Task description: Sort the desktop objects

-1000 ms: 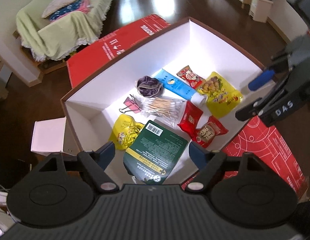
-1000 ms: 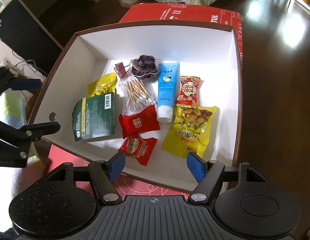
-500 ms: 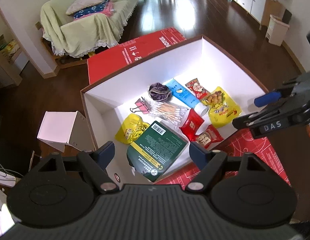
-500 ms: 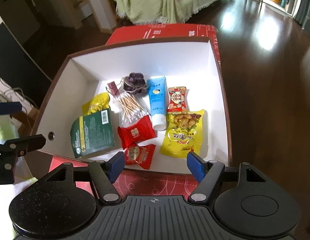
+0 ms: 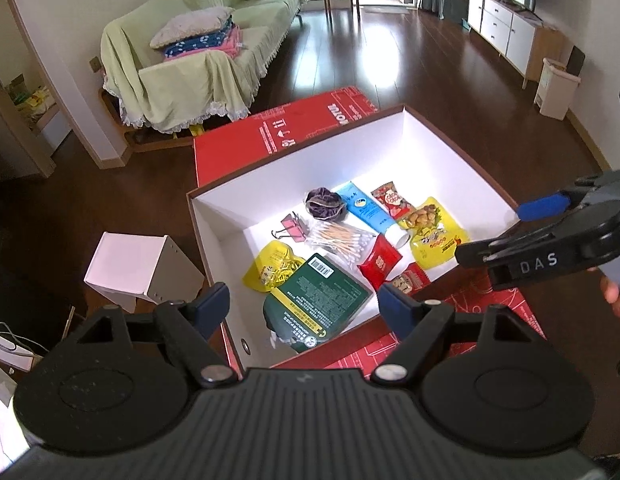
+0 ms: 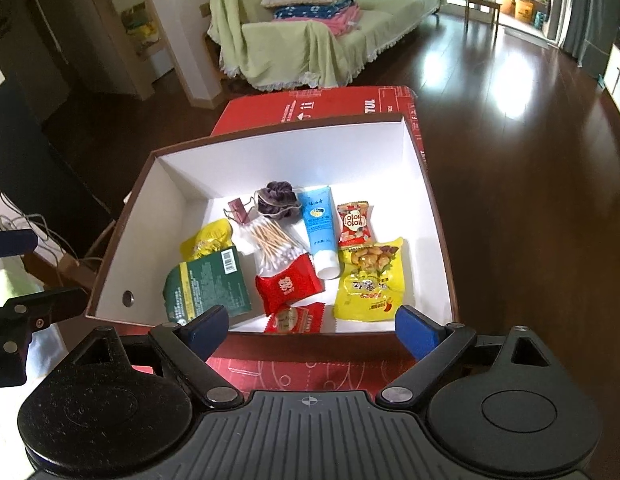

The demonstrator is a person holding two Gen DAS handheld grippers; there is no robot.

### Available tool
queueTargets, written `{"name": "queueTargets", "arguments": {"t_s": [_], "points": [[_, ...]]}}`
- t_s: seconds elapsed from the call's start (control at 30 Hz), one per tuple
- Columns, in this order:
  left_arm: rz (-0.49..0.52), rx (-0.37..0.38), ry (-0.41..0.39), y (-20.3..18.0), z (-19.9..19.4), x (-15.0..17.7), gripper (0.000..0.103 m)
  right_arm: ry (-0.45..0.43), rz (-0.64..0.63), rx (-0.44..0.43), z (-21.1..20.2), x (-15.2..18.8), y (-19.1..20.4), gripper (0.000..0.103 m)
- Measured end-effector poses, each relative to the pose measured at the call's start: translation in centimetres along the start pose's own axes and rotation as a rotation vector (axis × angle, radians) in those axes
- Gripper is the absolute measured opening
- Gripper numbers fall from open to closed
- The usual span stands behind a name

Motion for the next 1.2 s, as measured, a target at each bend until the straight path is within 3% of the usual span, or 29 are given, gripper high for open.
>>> {"name": "queueTargets", "arguments": {"t_s": [0.53, 0.83, 1.2], "points": [[-0.011, 0.031, -0.038, -0.9, -3.4, 0.9, 0.079, -0.056, 0.040, 0.017, -3.4, 1.7, 0.9, 0.093], [0.006, -0.027, -0.039, -1.3, -4.5, 1.5, 0.079, -0.054, 0.036, 0.028, -4.8, 3.0, 1.6, 0.093], [-0.001, -0.015, -0.025, -2.0, -4.7, 2.1, 0.079, -0.066, -0.003, 0.052, -5.8, 3.7, 2.4, 0.093]]}}
Point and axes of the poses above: each gripper's, at about its wrist camera, not at the fingertips, and z roughly the way its jaws point, y to its left, x to its underside, the point moved 7 cm from there along z, roughly the way its jaws point, and after that the axes turned 6 degrees about -x, right-handed, at the moved point
